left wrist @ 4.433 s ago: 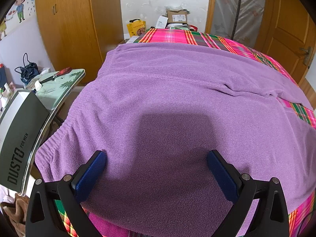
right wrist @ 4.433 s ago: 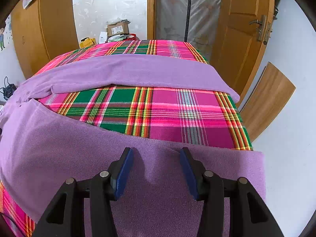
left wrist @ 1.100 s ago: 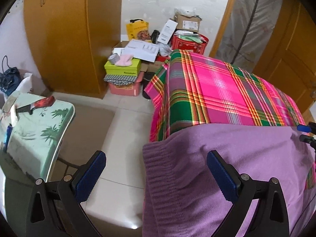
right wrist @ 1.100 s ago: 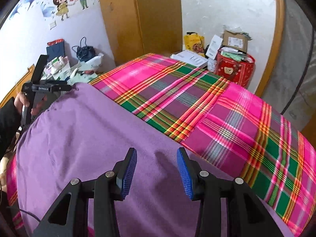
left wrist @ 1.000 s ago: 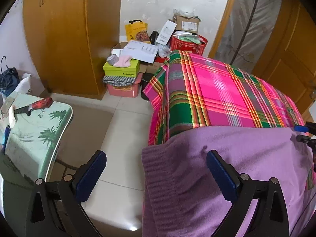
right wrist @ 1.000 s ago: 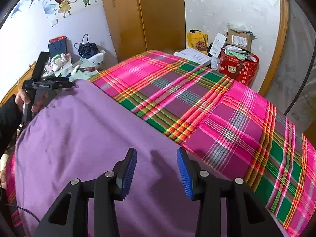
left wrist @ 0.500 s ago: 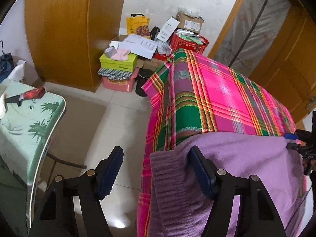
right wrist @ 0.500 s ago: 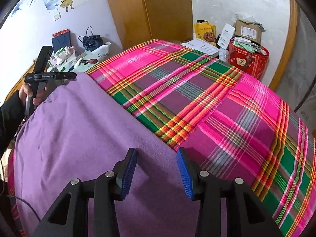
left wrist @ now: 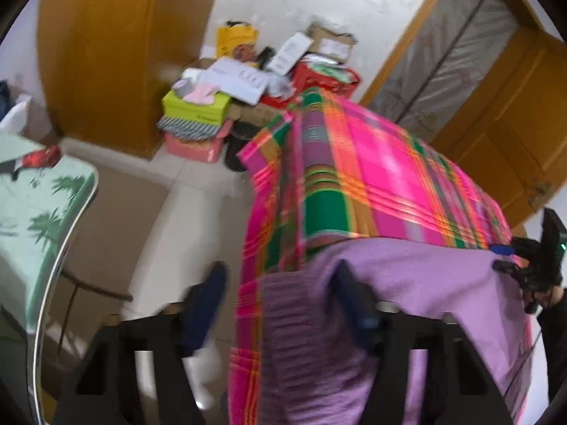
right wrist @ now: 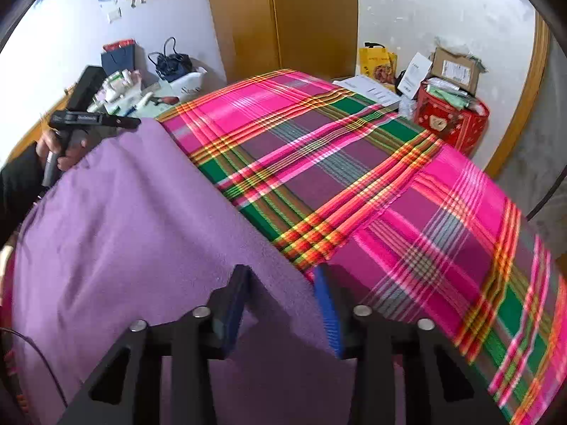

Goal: Fold clothes

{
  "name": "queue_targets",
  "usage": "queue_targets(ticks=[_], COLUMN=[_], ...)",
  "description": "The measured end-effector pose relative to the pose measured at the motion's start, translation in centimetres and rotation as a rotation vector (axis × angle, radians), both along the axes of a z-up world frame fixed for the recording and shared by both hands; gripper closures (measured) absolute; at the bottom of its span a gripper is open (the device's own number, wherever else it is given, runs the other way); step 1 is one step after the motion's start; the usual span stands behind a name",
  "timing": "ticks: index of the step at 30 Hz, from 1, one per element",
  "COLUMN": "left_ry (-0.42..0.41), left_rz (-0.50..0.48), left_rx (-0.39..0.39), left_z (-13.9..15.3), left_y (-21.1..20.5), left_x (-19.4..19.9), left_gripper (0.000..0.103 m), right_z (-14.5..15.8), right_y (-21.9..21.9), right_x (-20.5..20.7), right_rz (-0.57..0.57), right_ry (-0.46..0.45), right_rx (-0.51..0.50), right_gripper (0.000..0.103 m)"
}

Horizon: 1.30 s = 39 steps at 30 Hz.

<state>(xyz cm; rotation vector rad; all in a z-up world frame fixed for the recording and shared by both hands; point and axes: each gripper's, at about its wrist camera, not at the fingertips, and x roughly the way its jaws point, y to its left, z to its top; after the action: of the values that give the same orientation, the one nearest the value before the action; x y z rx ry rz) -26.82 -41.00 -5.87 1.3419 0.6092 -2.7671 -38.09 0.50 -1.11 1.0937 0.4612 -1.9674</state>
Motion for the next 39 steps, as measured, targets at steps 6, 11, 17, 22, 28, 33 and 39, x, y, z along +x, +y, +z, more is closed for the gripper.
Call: queue_targets(ticks=[6,11,17,22,28,33,39], left_ry=[0.024,0.092,0.185,0.242,0.301,0.327,0.345], left_rz=[-0.016,-0.002,0.012,0.019,0.026,0.033,0.047], left_rx=[-0.175,-0.218,-0.252,-0.267,-0.264,-0.263,-0.258], left_z=[1.4,3.5,6.9,8.9,10.6,11.0,10.1], left_y=[2.4,2.5,3.4,4.4,5.6,6.4,7.9], left_x=[0.2,1.7,4.3,7.0,12.0,15.6,20.1], left_gripper=[0.076,0.076,0.076,0.076,0.076,0.076,0.076], right_z=[0.6,2.3,5.2,7.6,9.5,10.0,9.7], right_y=[-0.7,-0.4,0.3,1.0,1.9,2.6,3.5], right_x=[1.1,2.3,4.8,7.8,12.2,15.9,20.6], right_rz=[-0.001,-0.017,-0.026,-0.024,-0.011,0.002,0.017], right_ry=[0.033,0.068,0.142,0.197,0.254,0.271,0.275], right_rx=[0.022,-0.001,-0.043,-0.069,-0.077,-0.092,-0.107], right_gripper=[0.097,0.097,0.097,0.097,0.098,0.098,0.098])
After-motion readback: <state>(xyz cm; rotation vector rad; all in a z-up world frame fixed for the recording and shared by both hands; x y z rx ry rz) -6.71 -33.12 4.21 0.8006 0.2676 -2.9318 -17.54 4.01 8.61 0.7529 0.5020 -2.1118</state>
